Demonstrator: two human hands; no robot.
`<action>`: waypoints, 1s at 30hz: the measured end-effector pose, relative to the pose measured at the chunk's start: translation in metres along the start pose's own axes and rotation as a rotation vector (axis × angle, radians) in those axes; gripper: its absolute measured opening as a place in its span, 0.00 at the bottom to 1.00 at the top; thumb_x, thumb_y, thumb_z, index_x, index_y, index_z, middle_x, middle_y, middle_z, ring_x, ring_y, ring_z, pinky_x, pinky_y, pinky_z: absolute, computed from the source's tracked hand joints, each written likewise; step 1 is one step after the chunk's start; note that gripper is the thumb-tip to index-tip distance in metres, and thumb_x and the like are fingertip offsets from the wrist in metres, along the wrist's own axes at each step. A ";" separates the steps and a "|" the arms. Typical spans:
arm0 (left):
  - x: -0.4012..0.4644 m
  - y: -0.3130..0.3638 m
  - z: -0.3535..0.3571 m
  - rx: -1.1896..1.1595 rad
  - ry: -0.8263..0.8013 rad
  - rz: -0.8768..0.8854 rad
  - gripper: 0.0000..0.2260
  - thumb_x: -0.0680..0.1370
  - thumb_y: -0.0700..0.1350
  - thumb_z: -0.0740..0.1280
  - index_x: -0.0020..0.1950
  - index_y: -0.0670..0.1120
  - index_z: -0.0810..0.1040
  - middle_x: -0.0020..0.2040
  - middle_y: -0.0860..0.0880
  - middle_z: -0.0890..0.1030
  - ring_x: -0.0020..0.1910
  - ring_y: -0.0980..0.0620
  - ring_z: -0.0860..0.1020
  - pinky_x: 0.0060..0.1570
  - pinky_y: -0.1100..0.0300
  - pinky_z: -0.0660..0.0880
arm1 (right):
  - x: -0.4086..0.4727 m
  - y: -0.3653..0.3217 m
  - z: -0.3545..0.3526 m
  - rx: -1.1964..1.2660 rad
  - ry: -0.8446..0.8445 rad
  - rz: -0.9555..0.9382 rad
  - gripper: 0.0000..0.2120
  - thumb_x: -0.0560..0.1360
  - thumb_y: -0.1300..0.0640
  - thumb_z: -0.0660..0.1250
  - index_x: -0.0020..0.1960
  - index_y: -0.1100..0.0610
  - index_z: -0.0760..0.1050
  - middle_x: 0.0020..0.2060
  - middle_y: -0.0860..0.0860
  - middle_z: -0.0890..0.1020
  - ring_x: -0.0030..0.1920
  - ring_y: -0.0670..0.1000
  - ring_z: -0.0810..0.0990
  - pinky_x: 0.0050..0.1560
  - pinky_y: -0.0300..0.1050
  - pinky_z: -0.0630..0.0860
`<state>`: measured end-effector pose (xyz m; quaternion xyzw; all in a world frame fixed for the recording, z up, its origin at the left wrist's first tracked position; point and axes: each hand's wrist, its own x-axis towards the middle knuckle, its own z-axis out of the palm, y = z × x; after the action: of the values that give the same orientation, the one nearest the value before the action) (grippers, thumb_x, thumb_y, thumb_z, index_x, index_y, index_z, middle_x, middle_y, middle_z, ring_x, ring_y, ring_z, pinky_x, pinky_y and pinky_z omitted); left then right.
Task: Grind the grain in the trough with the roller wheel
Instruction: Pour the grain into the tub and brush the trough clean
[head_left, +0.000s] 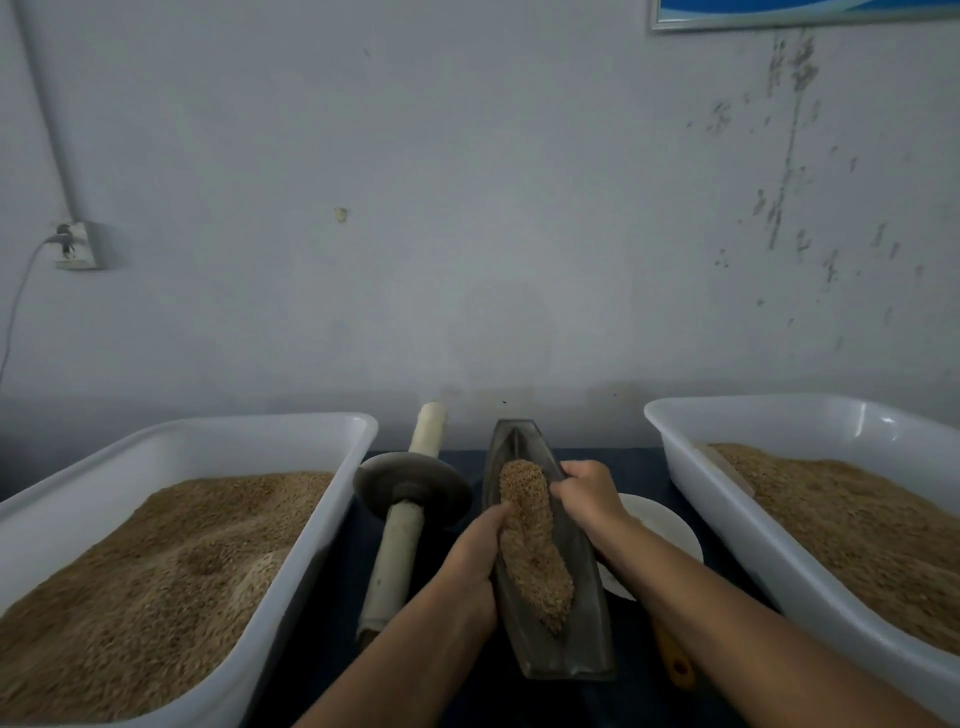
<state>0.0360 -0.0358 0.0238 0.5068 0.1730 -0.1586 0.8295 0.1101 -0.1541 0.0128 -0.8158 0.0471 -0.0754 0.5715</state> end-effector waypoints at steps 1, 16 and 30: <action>0.000 0.002 0.003 -0.005 -0.004 0.010 0.16 0.79 0.47 0.63 0.60 0.36 0.77 0.49 0.37 0.80 0.42 0.42 0.78 0.40 0.54 0.75 | 0.000 -0.005 -0.003 0.002 -0.002 -0.011 0.10 0.75 0.72 0.61 0.51 0.73 0.79 0.41 0.64 0.81 0.40 0.58 0.79 0.39 0.45 0.69; -0.014 0.031 0.011 -0.066 -0.030 0.121 0.16 0.81 0.51 0.59 0.50 0.39 0.78 0.41 0.41 0.81 0.40 0.43 0.78 0.35 0.54 0.73 | -0.004 -0.057 -0.014 0.101 -0.048 -0.057 0.10 0.79 0.66 0.62 0.56 0.63 0.79 0.50 0.61 0.82 0.50 0.60 0.82 0.50 0.53 0.79; -0.023 0.038 0.010 -0.030 0.021 0.141 0.12 0.80 0.48 0.62 0.46 0.39 0.76 0.43 0.41 0.79 0.41 0.42 0.77 0.38 0.50 0.72 | -0.021 0.017 -0.055 -1.199 -0.250 0.240 0.35 0.79 0.46 0.59 0.78 0.60 0.49 0.64 0.55 0.74 0.61 0.56 0.75 0.59 0.50 0.72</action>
<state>0.0336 -0.0260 0.0685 0.5068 0.1481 -0.0915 0.8443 0.0798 -0.2078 0.0141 -0.9863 0.1055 0.1250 0.0198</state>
